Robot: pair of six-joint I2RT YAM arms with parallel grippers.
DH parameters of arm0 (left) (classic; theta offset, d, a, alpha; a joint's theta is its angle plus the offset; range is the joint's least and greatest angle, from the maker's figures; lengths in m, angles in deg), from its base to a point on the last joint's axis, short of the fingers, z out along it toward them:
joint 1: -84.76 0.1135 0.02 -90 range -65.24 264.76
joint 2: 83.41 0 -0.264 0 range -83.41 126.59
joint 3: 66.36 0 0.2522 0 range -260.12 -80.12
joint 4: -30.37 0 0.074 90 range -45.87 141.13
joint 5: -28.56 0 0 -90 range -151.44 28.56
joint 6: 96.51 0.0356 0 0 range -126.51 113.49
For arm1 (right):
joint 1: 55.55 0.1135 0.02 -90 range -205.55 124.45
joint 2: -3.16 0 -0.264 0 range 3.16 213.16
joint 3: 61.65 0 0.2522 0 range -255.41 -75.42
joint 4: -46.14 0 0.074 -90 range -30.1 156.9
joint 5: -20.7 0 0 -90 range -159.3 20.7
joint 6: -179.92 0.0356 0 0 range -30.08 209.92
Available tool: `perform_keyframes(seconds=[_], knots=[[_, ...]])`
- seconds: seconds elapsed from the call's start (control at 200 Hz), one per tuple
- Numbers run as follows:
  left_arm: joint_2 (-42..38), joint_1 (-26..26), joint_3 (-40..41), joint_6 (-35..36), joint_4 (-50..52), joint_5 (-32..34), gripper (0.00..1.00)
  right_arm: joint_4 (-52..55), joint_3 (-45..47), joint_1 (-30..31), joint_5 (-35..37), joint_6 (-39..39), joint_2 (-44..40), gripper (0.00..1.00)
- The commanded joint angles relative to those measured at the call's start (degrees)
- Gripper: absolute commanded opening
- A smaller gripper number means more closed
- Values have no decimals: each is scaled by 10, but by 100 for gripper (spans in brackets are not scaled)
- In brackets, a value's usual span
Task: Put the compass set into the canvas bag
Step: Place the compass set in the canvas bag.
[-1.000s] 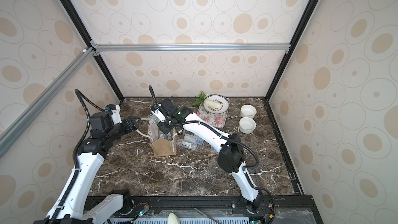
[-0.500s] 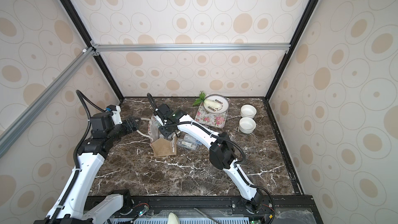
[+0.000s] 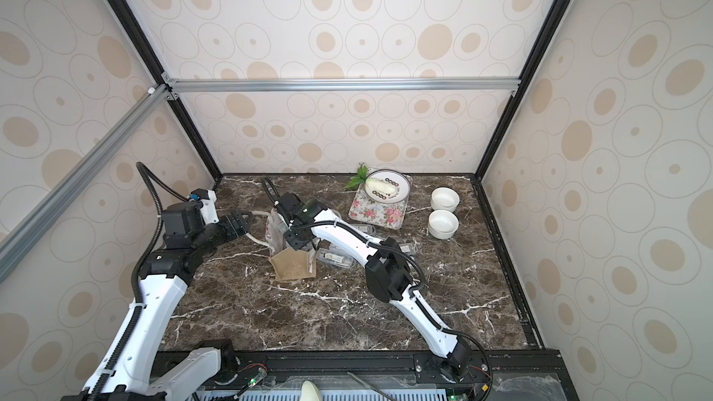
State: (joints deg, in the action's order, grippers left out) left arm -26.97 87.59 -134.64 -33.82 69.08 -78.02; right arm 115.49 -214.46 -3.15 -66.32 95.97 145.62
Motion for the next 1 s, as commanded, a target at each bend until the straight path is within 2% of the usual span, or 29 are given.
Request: perform_keyframes(seconds=[0.0,0.24,0.465,0.59,0.675,0.76,0.9,0.995], knots=[[-11,-2,1,9,6,3,81,26,-26,10,10,10,24,49],[-12,-2,0,9,8,5,81,28,-30,12,18,18,27,53],[-10,-3,-2,9,8,6,81,22,-27,15,18,9,-39,65],[-10,-2,-6,9,9,5,81,24,-25,18,11,-11,-80,66],[-9,-2,-8,11,10,4,81,23,-17,17,-25,-37,-113,65],[-10,-2,-9,11,10,3,81,23,8,18,-44,-67,-150,65],[-13,-2,-10,12,10,3,81,36,69,17,-22,-136,-227,64],[-17,-2,-8,11,8,1,81,46,142,3,-14,-163,-288,64]])
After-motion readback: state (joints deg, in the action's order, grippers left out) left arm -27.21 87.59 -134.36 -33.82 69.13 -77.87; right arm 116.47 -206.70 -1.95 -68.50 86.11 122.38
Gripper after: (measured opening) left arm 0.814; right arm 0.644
